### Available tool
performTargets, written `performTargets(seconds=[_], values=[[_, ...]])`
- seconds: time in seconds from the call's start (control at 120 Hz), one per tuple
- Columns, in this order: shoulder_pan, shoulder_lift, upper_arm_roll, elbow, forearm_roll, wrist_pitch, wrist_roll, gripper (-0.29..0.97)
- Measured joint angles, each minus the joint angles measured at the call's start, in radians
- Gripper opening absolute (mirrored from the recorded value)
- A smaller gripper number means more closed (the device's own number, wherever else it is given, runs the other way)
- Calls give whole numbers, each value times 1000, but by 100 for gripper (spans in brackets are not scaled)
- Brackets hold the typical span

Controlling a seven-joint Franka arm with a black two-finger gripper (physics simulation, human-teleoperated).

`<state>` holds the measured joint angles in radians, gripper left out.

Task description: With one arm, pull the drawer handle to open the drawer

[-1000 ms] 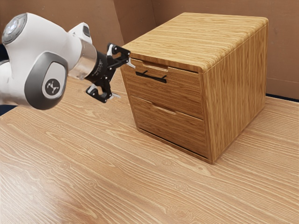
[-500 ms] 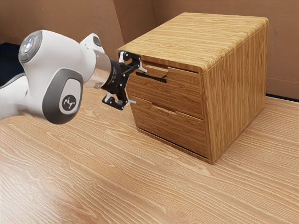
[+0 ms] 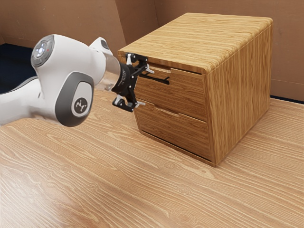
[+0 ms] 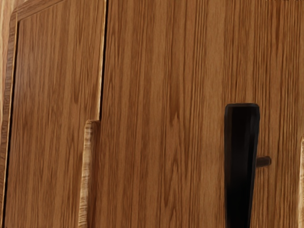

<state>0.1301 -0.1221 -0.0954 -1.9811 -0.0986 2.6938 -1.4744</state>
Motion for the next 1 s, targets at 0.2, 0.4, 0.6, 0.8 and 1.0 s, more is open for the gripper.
performTargets(seconds=[0.2, 0.4, 0.6, 0.8, 1.0], values=[[1, 9, 0, 1, -1, 8, -13, 68], [-1, 21, 0, 8, -1, 10, -23, 67], [0, 32, -1, 13, 0, 11, -29, 57], [0, 23, -1, 18, 3, 8, -32, 28], [3, -1, -1, 14, 1, 0, -33, 4]])
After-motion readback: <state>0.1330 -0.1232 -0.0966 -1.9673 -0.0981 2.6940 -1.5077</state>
